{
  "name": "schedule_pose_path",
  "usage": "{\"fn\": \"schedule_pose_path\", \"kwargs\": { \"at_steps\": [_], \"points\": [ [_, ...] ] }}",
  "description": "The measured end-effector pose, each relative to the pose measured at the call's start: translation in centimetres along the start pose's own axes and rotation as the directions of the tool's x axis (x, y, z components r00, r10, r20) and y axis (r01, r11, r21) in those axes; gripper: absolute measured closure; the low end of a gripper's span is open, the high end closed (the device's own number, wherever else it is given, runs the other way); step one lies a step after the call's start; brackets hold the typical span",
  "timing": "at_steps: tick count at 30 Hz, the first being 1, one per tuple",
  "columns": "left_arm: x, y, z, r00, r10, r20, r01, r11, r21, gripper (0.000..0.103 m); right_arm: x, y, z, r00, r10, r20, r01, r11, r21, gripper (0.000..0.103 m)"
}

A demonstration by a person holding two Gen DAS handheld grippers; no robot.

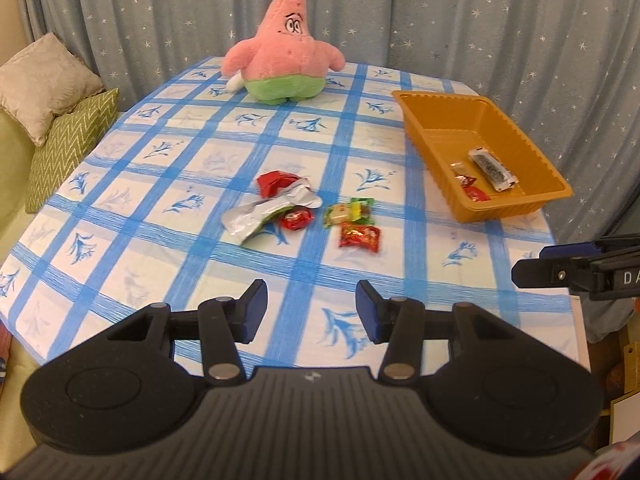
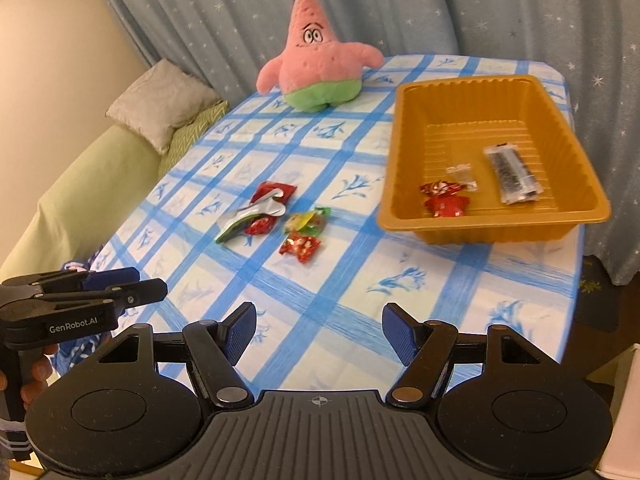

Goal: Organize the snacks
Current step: 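Withdraw both grippers from the tray back toward the snacks on the tablecloth, then grasp the silver foil packet with the left gripper while the right gripper grasps a yellow-green candy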

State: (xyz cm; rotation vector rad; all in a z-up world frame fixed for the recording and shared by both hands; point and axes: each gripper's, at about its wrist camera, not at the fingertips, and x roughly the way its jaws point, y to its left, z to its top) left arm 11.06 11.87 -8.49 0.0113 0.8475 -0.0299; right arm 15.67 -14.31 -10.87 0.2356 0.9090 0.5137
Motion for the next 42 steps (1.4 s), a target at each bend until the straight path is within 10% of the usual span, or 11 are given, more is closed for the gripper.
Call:
{"fn": "schedule_pose_path", "kwargs": {
  "at_steps": [25,42],
  "points": [
    [7.8,5.3,2.6,0.999,-0.027,-0.031,0.031,0.99,0.136,0.058,7.8,3.1,2.1,0.999,-0.045,0.007,0.045,0.998,-0.033,0.033],
    [15.3,4.9,6.0,0.997,-0.045,-0.065,0.065,0.933,0.353,0.061,12.6,2.8,5.2,0.997,-0.071,-0.006,0.071,0.996,-0.053,0.034]
  ]
}}
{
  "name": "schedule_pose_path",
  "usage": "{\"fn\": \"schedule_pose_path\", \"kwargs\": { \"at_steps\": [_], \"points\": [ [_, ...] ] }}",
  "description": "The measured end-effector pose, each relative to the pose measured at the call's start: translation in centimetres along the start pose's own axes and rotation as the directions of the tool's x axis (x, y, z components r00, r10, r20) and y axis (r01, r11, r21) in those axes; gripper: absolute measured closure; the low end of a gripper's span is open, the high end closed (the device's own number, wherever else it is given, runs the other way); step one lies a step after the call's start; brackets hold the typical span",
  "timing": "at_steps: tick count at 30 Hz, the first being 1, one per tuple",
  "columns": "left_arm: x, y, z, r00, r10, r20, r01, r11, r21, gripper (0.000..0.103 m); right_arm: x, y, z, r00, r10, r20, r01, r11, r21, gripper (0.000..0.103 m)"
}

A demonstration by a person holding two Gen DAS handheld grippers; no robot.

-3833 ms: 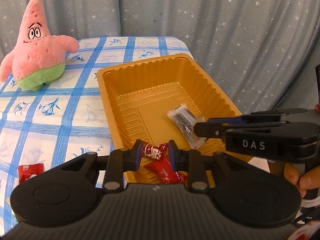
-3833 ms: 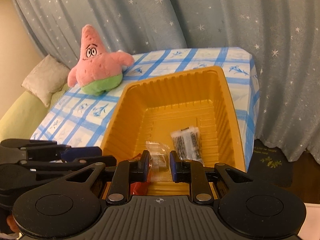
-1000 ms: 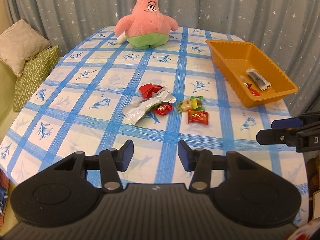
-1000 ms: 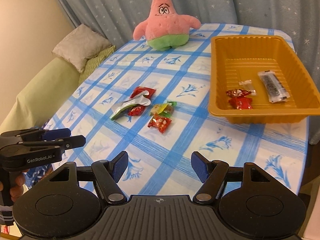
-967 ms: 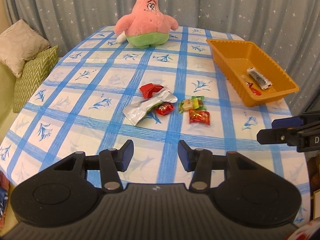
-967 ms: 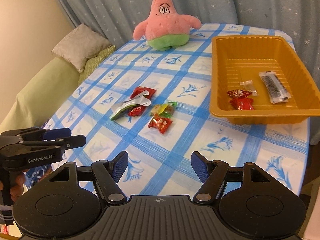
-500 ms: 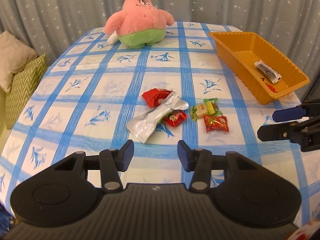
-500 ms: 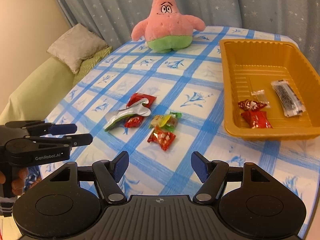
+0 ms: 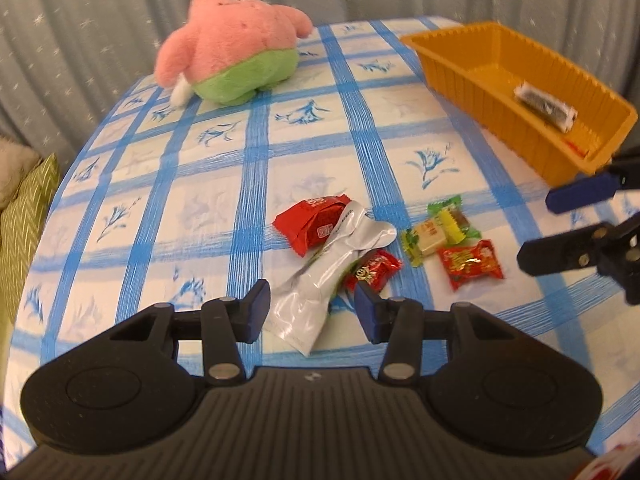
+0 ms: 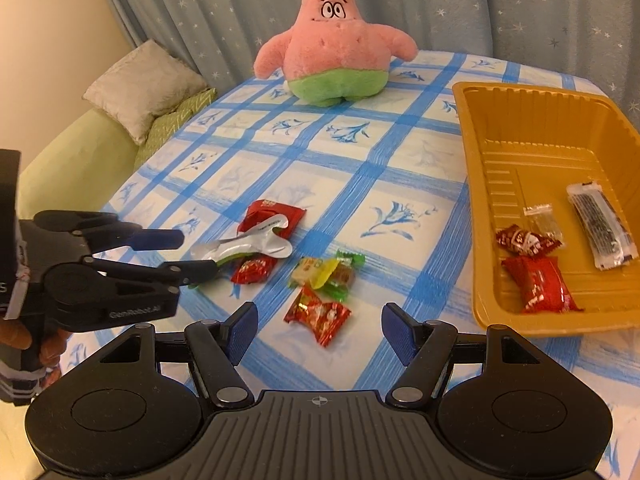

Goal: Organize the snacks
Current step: 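Grasp the silver foil packet with the left gripper while the right gripper grasps a yellow-green candy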

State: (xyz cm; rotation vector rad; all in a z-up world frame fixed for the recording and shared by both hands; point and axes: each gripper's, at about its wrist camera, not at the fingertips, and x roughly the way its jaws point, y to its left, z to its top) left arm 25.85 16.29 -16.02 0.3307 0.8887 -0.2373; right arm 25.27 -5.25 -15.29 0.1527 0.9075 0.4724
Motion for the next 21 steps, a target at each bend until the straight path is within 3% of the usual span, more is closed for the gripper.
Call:
{"fn": "schedule_pose_path", "kwargs": {
  "at_steps": [13,21],
  "points": [
    [3.7,0.0,1.5,0.996,-0.073,-0.042,0.078,0.988,0.135,0.065,1.9,-1.0,1.2,1.0,0.002,-0.027,-0.001,1.0,0.024,0.034],
    [4.7,-0.3,1.9,0.994,-0.097,-0.046,0.104,0.98,0.168,0.069,2.5,-1.0,1.6,1.0,0.001,-0.031,0.0,1.0,0.013,0.034]
  ]
}}
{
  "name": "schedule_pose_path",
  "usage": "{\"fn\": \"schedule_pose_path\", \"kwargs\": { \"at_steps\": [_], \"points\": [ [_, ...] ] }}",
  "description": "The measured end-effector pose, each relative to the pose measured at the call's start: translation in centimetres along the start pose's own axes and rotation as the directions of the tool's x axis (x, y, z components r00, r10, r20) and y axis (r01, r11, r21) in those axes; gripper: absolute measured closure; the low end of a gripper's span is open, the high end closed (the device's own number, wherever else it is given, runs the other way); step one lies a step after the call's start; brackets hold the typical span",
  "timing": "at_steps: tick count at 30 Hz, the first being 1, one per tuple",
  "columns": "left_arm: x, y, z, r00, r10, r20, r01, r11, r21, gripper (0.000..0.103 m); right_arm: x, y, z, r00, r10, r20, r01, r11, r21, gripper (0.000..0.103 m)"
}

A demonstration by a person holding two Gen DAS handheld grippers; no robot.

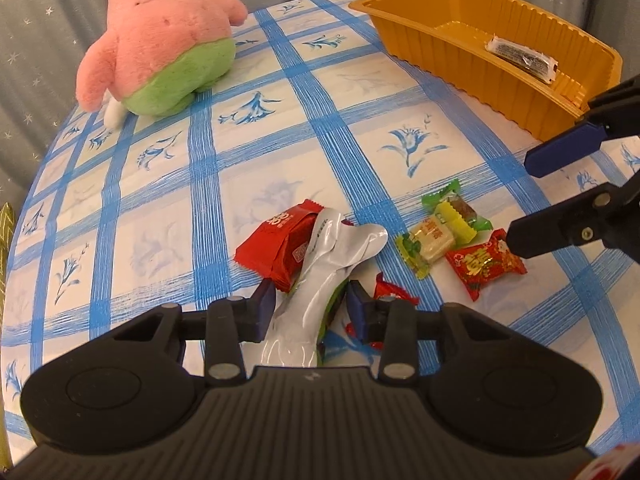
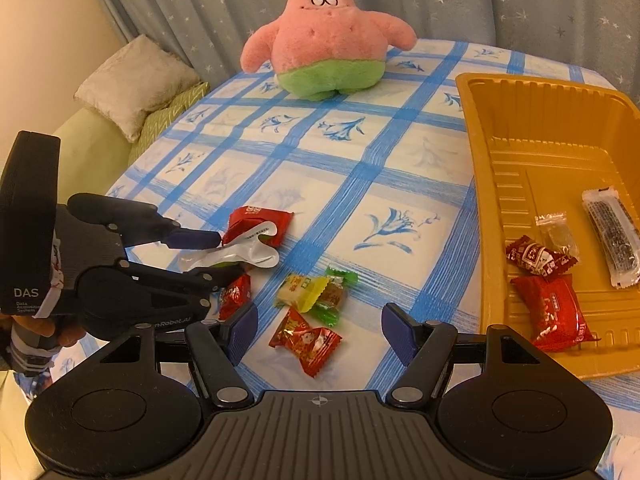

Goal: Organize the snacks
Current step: 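Grasp the silver foil packet with the left gripper while the right gripper grasps a yellow-green candy, then carry both snacks over the orange tray and open both grippers to drop them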

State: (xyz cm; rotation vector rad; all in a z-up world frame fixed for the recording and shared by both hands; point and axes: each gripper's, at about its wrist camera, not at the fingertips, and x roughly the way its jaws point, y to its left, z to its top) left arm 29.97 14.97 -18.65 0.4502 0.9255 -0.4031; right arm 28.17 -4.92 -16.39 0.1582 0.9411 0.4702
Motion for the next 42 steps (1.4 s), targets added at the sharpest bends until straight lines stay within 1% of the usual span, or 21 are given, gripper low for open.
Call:
{"fn": "schedule_pose_path", "kwargs": {
  "at_steps": [3,6,9,13,15,16,17,19,24,27,30,34,35,37,39,42],
  "points": [
    [-0.2,0.0,-0.1,1.0,-0.015,0.008,0.015,1.0,-0.004,0.075,0.2,0.0,0.2,1.0,0.0,0.001,0.0,1.0,-0.009,0.034],
    [-0.4,-0.1,-0.4,1.0,-0.017,0.012,0.017,1.0,-0.023,0.078,0.4,0.1,0.5,1.0,0.0,0.0,0.0,1.0,-0.023,0.034],
    [-1.1,0.1,-1.1,1.0,-0.014,0.009,0.014,0.997,-0.075,0.078,0.7,0.4,0.8,1.0,-0.001,-0.001,0.001,0.999,-0.053,0.034],
    [-2.4,0.8,-2.4,1.0,0.005,0.014,-0.003,0.986,-0.166,0.078,1.3,1.1,1.3,1.0,0.009,-0.007,-0.01,0.99,-0.138,0.034],
    [-3.0,1.4,-3.2,1.0,0.019,0.011,-0.016,0.974,-0.226,0.078,1.8,1.4,1.6,1.0,0.021,-0.02,-0.024,0.981,-0.191,0.042],
    [-3.3,1.7,-3.6,1.0,0.026,0.008,-0.024,0.967,-0.255,0.078,2.1,1.6,1.7,0.999,0.029,-0.029,-0.035,0.974,-0.223,0.049],
    [-3.6,1.9,-4.0,0.999,0.034,0.004,-0.031,0.959,-0.281,0.078,2.4,1.8,1.8,0.999,0.035,-0.04,-0.044,0.966,-0.256,0.054],
    [-4.0,2.2,-4.7,0.999,0.048,-0.008,-0.047,0.945,-0.325,0.078,3.0,2.3,1.8,0.997,0.044,-0.058,-0.06,0.943,-0.328,0.055],
    [-4.9,3.0,-6.4,0.998,0.063,-0.03,-0.07,0.911,-0.406,0.078,4.4,3.4,1.5,0.995,0.046,-0.083,-0.082,0.858,-0.507,0.06],
    [-5.2,3.4,-7.0,0.997,0.071,-0.042,-0.082,0.891,-0.446,0.078,5.3,3.8,1.5,0.993,0.05,-0.107,-0.102,0.815,-0.57,0.062],
    [-5.5,3.8,-7.4,0.996,0.076,-0.046,-0.089,0.87,-0.484,0.078,6.6,4.2,1.2,0.99,0.022,-0.142,-0.107,0.77,-0.629,0.067],
    [-5.8,4.1,-7.5,0.996,0.082,-0.043,-0.092,0.859,-0.503,0.078,7.7,4.5,0.8,0.985,-0.005,-0.172,-0.114,0.726,-0.678,0.077],
    [-5.8,4.1,-7.5,0.996,0.083,-0.042,-0.093,0.858,-0.506,0.078,7.8,4.5,0.8,0.985,-0.006,-0.174,-0.116,0.725,-0.679,0.077],
    [-5.9,4.1,-7.5,0.995,0.088,-0.043,-0.098,0.855,-0.509,0.078,8.0,4.5,1.0,0.985,-0.002,-0.172,-0.115,0.735,-0.668,0.078],
    [-6.0,4.1,-7.5,0.995,0.092,-0.043,-0.101,0.853,-0.512,0.078,8.0,4.5,1.1,0.986,-0.001,-0.166,-0.109,0.749,-0.653,0.079],
    [-6.3,4.2,-7.5,0.994,0.101,-0.041,-0.108,0.848,-0.519,0.078,7.7,4.7,1.3,0.989,0.022,-0.149,-0.111,0.776,-0.62,0.08]
  ]
}}
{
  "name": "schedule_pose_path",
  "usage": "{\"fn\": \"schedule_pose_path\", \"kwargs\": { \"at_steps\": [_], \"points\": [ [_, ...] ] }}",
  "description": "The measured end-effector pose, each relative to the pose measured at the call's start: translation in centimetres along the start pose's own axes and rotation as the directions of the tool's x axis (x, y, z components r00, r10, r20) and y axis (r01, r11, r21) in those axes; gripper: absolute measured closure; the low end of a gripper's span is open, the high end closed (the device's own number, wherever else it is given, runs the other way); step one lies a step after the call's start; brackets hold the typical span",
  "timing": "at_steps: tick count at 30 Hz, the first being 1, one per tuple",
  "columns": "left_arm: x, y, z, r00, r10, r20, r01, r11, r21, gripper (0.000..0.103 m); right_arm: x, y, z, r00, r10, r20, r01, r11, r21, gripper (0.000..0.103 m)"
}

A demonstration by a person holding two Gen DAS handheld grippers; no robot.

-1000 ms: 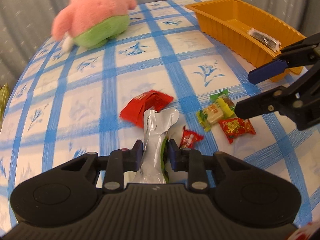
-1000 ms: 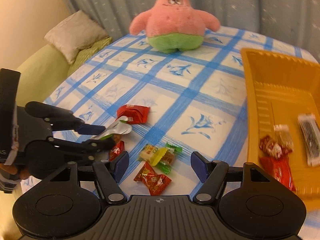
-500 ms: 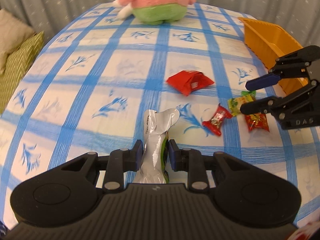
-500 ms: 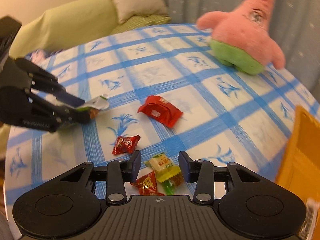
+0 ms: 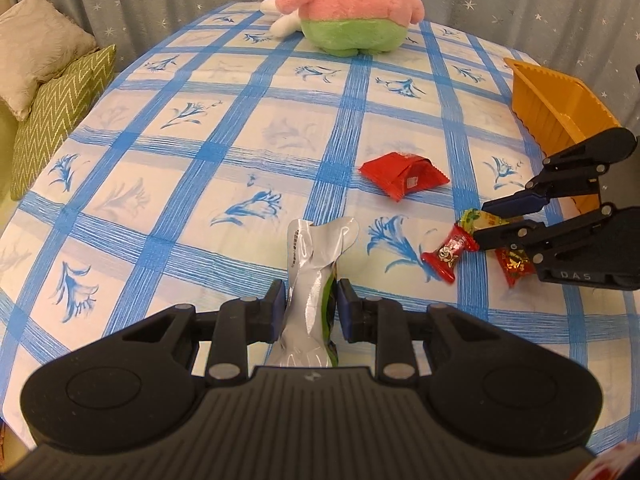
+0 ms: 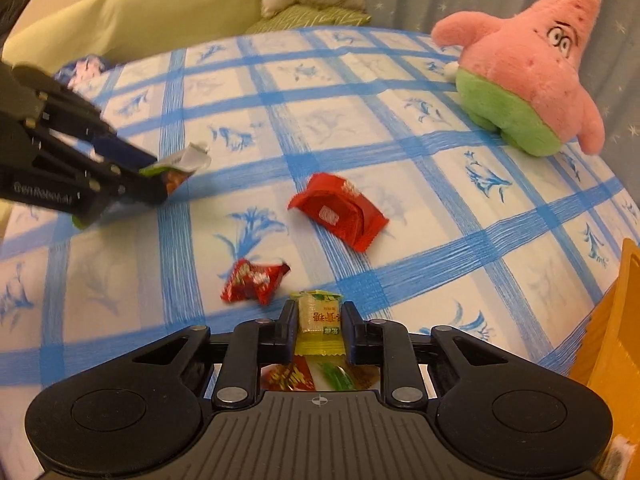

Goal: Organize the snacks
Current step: 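Carry both snacks over the orange tray and open both grippers to drop them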

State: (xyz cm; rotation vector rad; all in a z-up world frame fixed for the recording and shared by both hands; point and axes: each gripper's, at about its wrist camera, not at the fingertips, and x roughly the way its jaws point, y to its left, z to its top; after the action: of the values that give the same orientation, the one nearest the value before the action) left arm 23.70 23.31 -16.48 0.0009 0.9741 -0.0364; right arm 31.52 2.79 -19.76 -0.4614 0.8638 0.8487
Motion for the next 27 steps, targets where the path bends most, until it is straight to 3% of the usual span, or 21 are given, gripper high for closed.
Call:
{"fn": "schedule_pose_path", "kwargs": {
  "at_steps": [14,21,27],
  "points": [
    [-3.7,-1.7,1.1,0.997,-0.005,0.079,0.005,1.0,0.008,0.078,-5.8,0.2,0.0,0.987,-0.025,0.158,-0.008,0.979,0.203,0.08],
    [-5.6,-4.8,1.8,0.992,-0.041,0.123,0.034,0.998,0.055,0.078,-9.6,-0.5,-2.3,0.976,-0.068,0.207,0.003,0.953,0.302,0.08],
    [-6.1,-9.1,2.4,0.986,-0.101,0.134,0.087,0.99,0.108,0.078,-13.5,-2.5,-5.5,0.965,-0.138,0.221,0.031,0.904,0.427,0.08]
  ]
}}
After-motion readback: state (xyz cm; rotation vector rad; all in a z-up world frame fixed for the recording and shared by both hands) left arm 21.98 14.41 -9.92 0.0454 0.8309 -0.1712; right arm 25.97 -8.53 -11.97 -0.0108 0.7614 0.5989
